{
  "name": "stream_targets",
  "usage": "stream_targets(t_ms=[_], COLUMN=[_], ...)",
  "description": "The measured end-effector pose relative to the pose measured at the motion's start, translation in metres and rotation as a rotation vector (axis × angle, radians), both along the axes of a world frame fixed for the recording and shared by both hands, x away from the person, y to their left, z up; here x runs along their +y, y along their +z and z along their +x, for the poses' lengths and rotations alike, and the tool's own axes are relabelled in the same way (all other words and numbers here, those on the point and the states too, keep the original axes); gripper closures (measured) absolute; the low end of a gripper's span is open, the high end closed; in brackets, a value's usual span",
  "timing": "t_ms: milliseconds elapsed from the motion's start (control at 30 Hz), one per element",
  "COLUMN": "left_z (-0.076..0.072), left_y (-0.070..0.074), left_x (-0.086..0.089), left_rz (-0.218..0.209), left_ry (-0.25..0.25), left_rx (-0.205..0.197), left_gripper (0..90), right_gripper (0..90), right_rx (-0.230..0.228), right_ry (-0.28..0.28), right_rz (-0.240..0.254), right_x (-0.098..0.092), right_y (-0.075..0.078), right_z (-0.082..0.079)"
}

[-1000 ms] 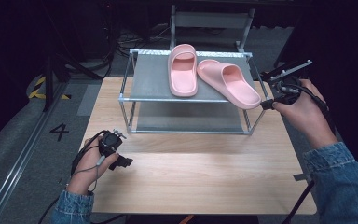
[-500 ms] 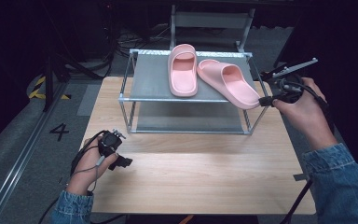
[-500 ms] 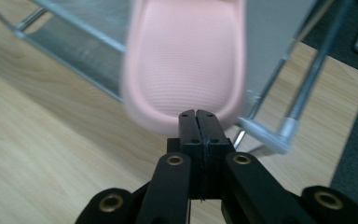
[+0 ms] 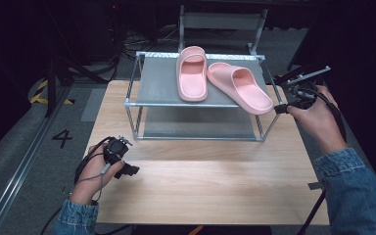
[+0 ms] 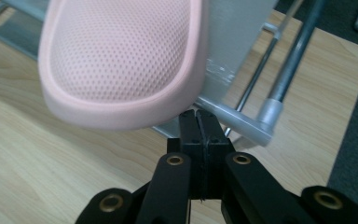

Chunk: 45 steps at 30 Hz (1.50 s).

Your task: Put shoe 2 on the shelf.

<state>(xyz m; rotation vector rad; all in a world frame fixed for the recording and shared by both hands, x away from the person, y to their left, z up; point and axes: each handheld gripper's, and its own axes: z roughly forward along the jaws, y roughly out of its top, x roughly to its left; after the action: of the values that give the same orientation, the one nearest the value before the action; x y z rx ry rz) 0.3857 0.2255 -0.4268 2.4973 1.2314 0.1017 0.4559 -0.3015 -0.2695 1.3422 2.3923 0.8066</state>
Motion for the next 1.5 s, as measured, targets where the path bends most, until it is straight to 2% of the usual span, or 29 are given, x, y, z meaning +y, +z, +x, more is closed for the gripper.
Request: stream_targets(t_ms=[67,267,500,533,667,733,933,1033,1233,1267,1500], left_z=[0.0,-0.001,-0.001,-0.001,-0.001,-0.001,-0.001,-0.002,-0.001,-0.001,-0.002], left_y=[0.0,0.001,0.001,0.001,0.001,0.001,0.001,0.001,0.0,0.0,0.0], left_x=[0.0,0.0,0.001,0.001,0.0,0.0,-0.001,-0.002,-0.001,-0.001,0.002], left_rz=[-0.004,-0.008,-0.007,-0.007,-0.008,-0.008,-0.004,-0.008,-0.005,-0.007,-0.011], left_ry=[0.0,0.004,0.004,0.004,0.003,-0.001,-0.004,-0.003,0.0,0.002,0.004], left_rx=[-0.002,-0.001,-0.002,-0.002,0.0,0.001,-0.002,0.0,0.002,0.001,0.001], left_gripper=[17.9,17.9,17.9,17.9,17.9,17.9,17.9,17.9,17.9,17.9,17.9], right_gripper=[90.0,90.0,90.0,90.0,90.0,90.0,90.0,90.0,90.0,90.0,90.0], right_rx=[0.014,0.026,0.03,0.03,0.028,0.022,-0.014,-0.023,-0.033,-0.049,-0.048], right_ry=[0.038,0.114,0.206,0.206,0.253,0.263,0.302,0.325,0.328,0.317,0.283], right_rz=[0.029,0.037,0.034,0.034,0.017,0.012,0.052,0.062,0.08,0.071,0.09], right_x=[0.007,0.03,0.065,0.065,0.084,0.087,0.091,0.099,0.107,0.109,0.115], right_y=[0.003,0.006,0.003,0.003,0.0,0.001,0.006,0.004,0.0,-0.001,-0.005], right_z=[-0.004,-0.014,-0.021,-0.021,-0.023,-0.026,-0.042,-0.042,-0.035,-0.03,-0.012])
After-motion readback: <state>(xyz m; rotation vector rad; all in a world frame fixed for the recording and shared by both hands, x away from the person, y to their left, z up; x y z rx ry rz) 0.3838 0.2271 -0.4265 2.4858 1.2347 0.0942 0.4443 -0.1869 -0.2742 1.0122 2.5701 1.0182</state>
